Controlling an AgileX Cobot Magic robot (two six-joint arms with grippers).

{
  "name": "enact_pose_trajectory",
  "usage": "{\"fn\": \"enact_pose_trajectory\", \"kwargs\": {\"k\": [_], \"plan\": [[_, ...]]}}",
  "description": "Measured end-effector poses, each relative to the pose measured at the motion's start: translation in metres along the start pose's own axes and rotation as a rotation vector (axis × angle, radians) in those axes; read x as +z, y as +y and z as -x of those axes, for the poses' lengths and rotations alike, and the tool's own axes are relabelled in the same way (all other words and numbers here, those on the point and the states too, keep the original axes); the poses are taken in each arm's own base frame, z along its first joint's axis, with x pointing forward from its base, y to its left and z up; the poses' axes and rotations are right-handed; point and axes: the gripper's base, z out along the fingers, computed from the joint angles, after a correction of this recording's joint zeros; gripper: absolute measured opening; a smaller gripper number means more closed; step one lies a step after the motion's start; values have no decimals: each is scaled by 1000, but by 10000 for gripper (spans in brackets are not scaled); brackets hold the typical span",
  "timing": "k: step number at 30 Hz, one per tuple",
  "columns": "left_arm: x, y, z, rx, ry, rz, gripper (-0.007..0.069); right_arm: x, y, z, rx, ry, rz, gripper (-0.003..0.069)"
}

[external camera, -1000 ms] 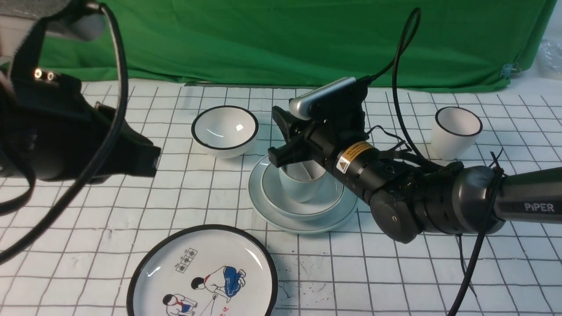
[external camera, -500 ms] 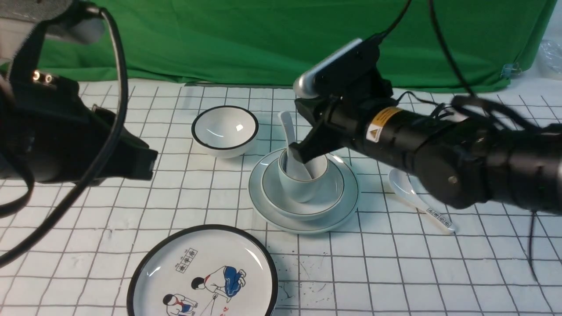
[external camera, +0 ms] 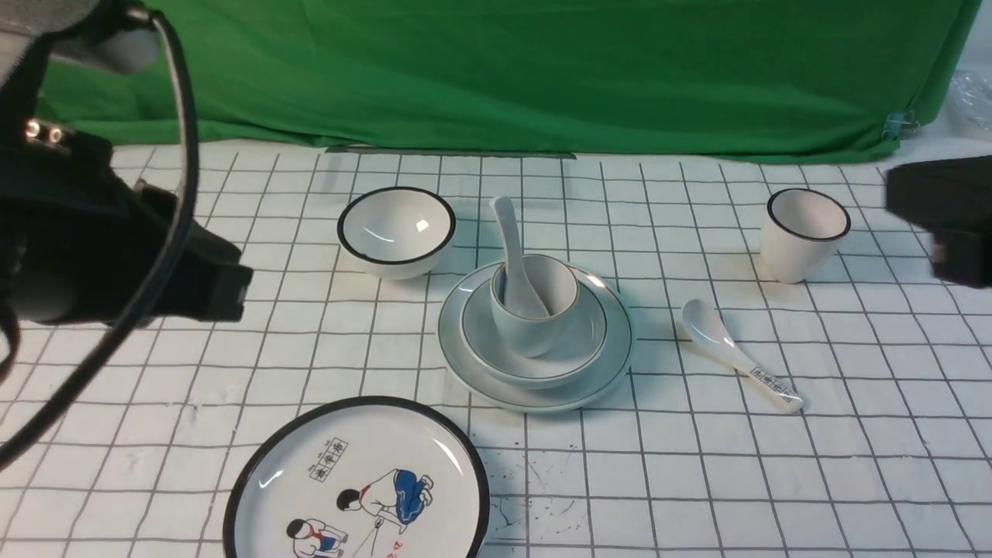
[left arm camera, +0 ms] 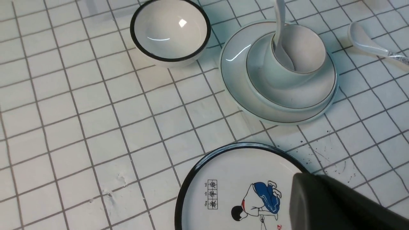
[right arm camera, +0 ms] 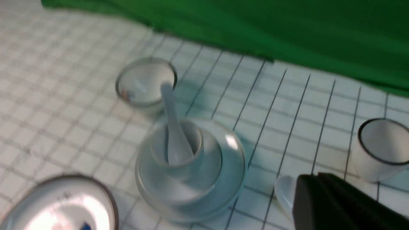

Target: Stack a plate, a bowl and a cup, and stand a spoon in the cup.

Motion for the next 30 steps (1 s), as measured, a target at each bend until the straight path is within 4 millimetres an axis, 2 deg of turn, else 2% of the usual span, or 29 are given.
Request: {"fn": "enact_pose_trajectory", "kwargs": {"k": [2, 3, 5, 9, 11, 13, 17, 20, 25, 30], "plan": [[-7, 1, -5, -7, -27, -3, 1, -16, -4, -11, 37, -98, -1, 26], [-15, 2, -14, -17, -71, -9, 1, -31, -8, -26, 64, -210, 3, 26], [-23, 3, -26, -36, -119, -17, 1, -44, -12, -48, 72, -338, 9, 26], [-34, 7, -60, -78, -212, -34, 1, -54, -17, -84, 75, -552, 34, 27], [-36, 8, -70, -100, -232, -40, 1, -56, -18, -93, 75, -604, 43, 30], [-39, 11, -99, -166, -275, -57, 1, -58, -19, -106, 61, -676, 52, 56], [-40, 14, -127, -207, -347, -75, 1, -58, -20, -109, 50, -702, 52, 140], [-45, 15, -137, -205, -411, -82, 1, -58, -20, -110, 50, -703, 53, 189], [-52, 16, -139, -202, -477, -92, 1, -58, -20, -110, 50, -707, 53, 230], [-52, 16, -139, -202, -477, -93, 1, -58, -20, -110, 50, -707, 53, 235]]}}
